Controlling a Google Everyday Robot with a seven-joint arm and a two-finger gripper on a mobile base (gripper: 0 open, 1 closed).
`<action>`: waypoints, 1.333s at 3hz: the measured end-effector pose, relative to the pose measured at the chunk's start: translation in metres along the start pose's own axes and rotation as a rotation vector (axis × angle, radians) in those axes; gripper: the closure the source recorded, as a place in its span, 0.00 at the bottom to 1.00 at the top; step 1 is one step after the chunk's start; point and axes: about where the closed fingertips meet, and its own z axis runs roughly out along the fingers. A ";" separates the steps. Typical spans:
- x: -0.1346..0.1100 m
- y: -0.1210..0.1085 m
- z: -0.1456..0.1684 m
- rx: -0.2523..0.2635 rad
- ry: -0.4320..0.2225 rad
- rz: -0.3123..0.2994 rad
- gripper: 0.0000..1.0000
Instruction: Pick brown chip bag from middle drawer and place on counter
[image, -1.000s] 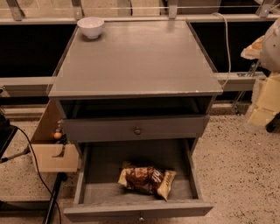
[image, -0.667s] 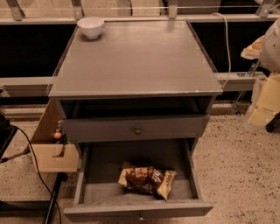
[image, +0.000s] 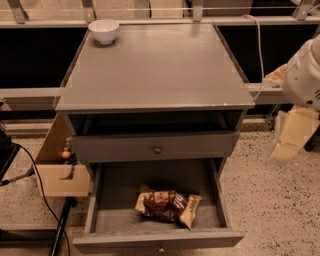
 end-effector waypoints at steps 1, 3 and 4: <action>0.002 0.019 0.040 -0.043 -0.044 -0.010 0.00; 0.012 0.041 0.126 -0.054 -0.167 0.014 0.00; 0.012 0.041 0.126 -0.055 -0.167 0.014 0.00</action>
Offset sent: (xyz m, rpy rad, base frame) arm -0.0171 0.0127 -0.1308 0.1391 0.0688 0.0340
